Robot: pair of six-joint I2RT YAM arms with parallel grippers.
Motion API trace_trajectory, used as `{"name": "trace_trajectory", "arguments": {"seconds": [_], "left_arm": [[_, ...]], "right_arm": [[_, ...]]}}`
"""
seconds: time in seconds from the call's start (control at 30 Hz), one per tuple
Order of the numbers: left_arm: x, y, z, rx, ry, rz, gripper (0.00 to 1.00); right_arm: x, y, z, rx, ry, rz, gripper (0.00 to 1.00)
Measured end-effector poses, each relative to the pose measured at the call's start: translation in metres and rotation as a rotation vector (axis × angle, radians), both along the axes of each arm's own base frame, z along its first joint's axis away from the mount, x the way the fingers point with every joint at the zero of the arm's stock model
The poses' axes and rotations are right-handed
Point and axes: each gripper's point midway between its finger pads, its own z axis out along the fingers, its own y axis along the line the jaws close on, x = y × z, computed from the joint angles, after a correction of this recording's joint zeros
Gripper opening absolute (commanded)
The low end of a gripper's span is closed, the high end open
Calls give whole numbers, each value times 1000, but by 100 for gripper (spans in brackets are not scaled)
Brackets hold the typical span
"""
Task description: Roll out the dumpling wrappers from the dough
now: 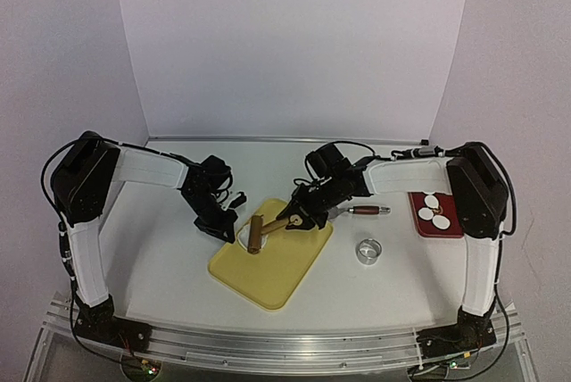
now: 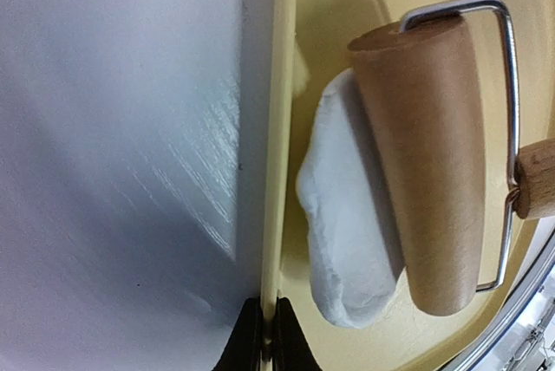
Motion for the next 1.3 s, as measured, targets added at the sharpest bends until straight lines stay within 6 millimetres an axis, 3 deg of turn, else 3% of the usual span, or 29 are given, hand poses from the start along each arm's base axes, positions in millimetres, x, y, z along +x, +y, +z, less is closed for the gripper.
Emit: {"name": "trace_trajectory", "arguments": {"seconds": [0.5,0.83,0.97,1.2,1.3], "left_arm": [[-2,8,1,51,17,160,0],[-6,10,11,5,81,205,21],[-10,12,26,-14,95,205,24],[-4,19,45,-66,99,198,31],[-2,23,46,-80,107,191,31]], "right_arm": [[-3,-35,14,-99,15,-1,0],[-30,-60,32,-190,80,17,0],[-29,-47,49,-165,51,32,0],[-20,3,89,-32,-61,49,0],[-16,22,89,2,-76,43,0]]}}
